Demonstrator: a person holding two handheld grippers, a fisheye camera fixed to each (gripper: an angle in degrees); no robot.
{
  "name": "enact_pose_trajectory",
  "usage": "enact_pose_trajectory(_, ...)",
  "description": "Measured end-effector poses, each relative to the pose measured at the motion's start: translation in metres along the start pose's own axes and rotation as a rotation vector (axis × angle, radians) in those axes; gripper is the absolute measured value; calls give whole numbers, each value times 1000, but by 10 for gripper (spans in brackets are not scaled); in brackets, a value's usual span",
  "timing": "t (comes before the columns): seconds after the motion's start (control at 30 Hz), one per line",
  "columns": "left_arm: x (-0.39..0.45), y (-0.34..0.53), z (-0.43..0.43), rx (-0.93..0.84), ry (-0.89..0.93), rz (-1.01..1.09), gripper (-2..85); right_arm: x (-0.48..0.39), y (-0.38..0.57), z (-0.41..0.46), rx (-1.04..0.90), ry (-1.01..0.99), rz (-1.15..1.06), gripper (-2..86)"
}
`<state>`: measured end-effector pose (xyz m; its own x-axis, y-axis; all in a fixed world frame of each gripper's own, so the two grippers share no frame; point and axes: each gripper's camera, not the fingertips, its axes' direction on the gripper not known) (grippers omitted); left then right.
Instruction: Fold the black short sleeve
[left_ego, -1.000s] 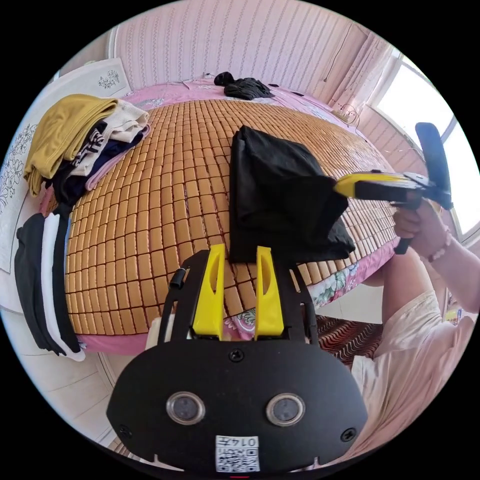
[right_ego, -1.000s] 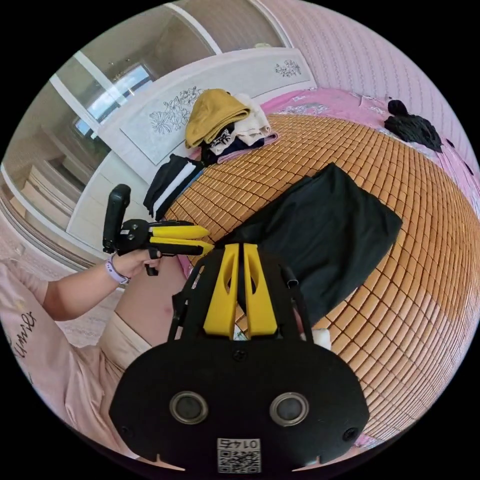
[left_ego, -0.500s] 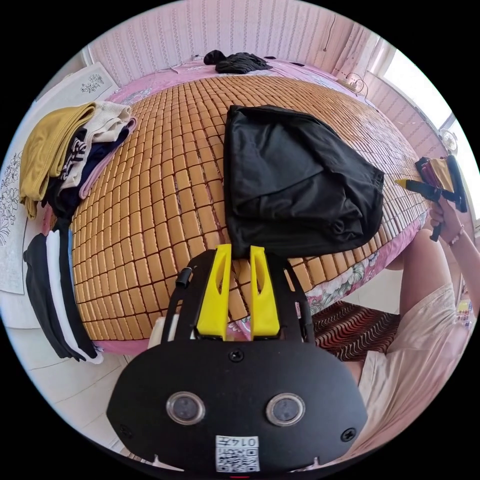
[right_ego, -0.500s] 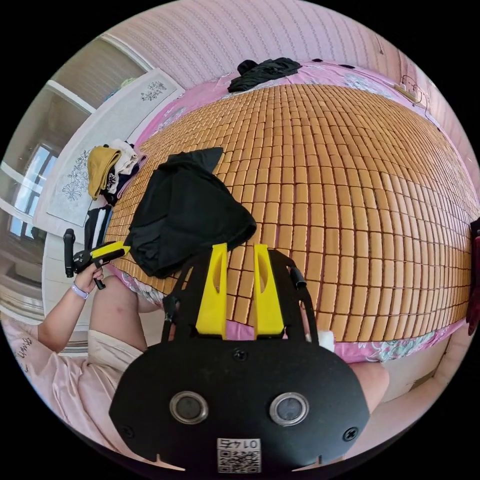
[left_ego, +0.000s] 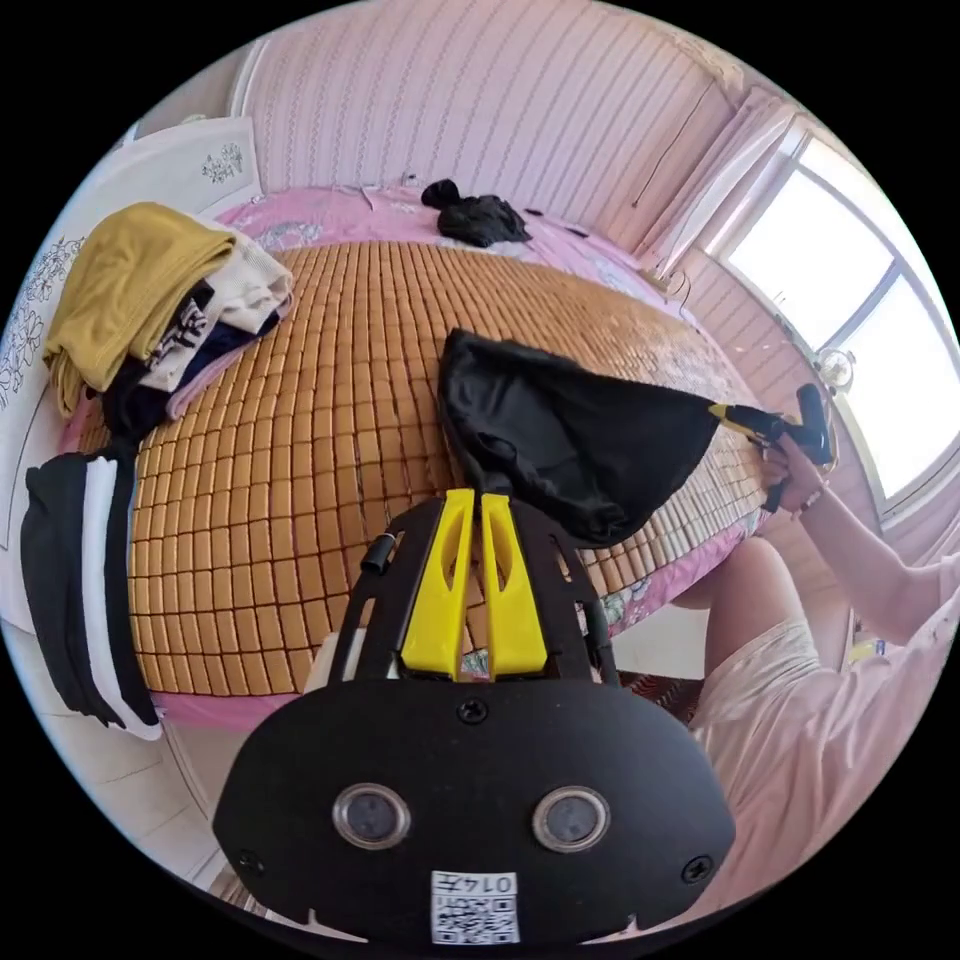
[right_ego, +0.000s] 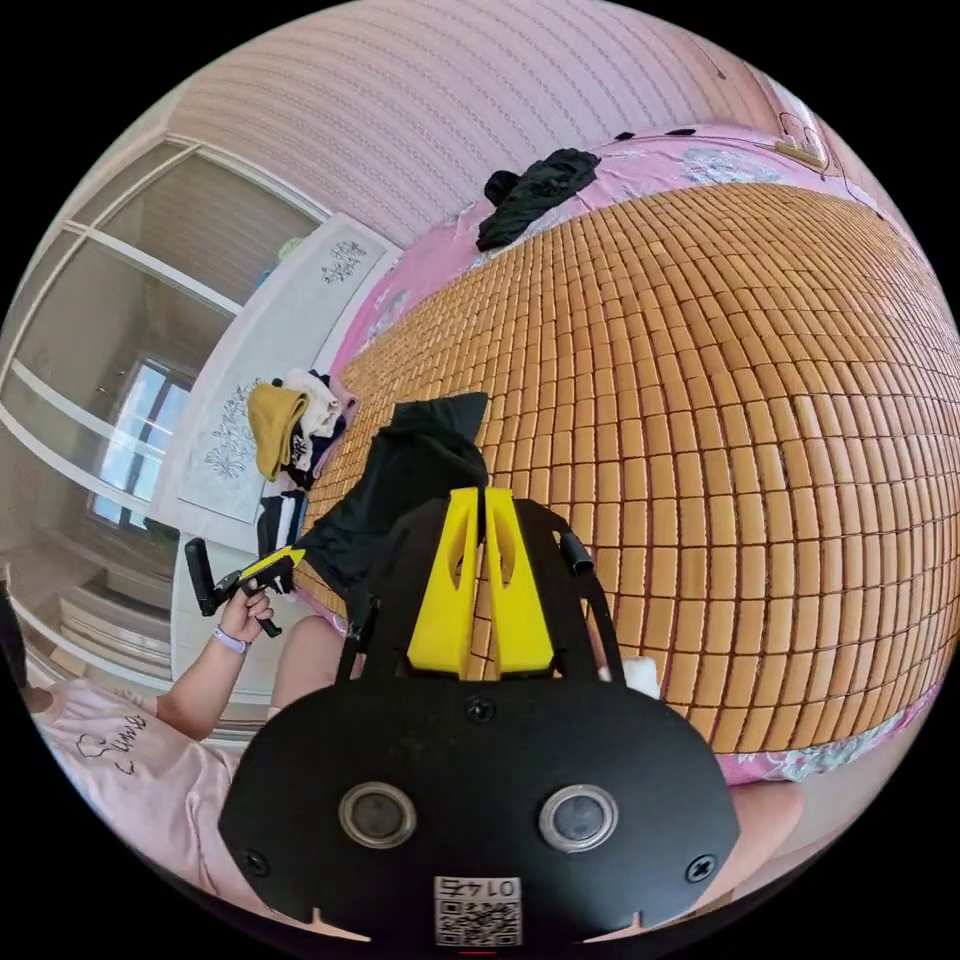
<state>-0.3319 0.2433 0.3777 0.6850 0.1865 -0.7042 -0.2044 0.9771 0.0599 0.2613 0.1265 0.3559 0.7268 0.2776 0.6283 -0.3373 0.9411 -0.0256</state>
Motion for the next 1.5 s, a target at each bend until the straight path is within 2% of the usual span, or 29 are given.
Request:
enact_pose_trajectory(0.27, 45, -55, -223, 538, 97, 89, -10, -93, -17, -204, 369, -153, -283, 2)
enact_pose_trajectory(0.47, 105, -33, -377, 841, 173, 244, -10, -188, 13, -341, 607, -154, -524, 3)
enact_pose_trajectory(0.6, 127, -18, -423, 824, 126, 247, -10, -226, 26, -382, 530, -41, -566, 3)
enact_pose_trajectory(0.7, 141, -6, -439, 773, 97, 239, -10, -236, 53, -420, 618, -113, -602, 3)
enact_pose_trajectory(0.8, 165, 21, -466, 873, 60, 300, -10, -243, 80, -453, 678, -117, -634, 2)
enact_pose_trajectory(0.9, 180, 45, -496, 970, 118, 324, -10, -248, 105, -484, 689, -200, -658, 2)
enact_pose_trajectory(1.07, 215, 87, -561, 1195, 114, 454, -10, -283, 158, -545, 808, -245, -849, 1)
enact_pose_trajectory(1.13, 221, 86, -575, 1223, 117, 479, -10, -296, 163, -565, 831, -254, -901, 2)
enact_pose_trajectory(1.2, 224, 74, -577, 1213, 92, 479, -10, -301, 150, -567, 805, -207, -893, 2)
enact_pose_trajectory(1.3, 217, 26, -549, 1078, 59, 407, -10, -286, 102, -535, 655, -75, -776, 2)
enact_pose_trajectory(1.43, 191, -58, -444, 733, -50, 240, -10, -219, 23, -438, 331, 70, -514, 2)
enact_pose_trajectory(1.5, 180, -83, -389, 607, -83, 169, -10, -183, 0, -398, 253, 80, -392, 3)
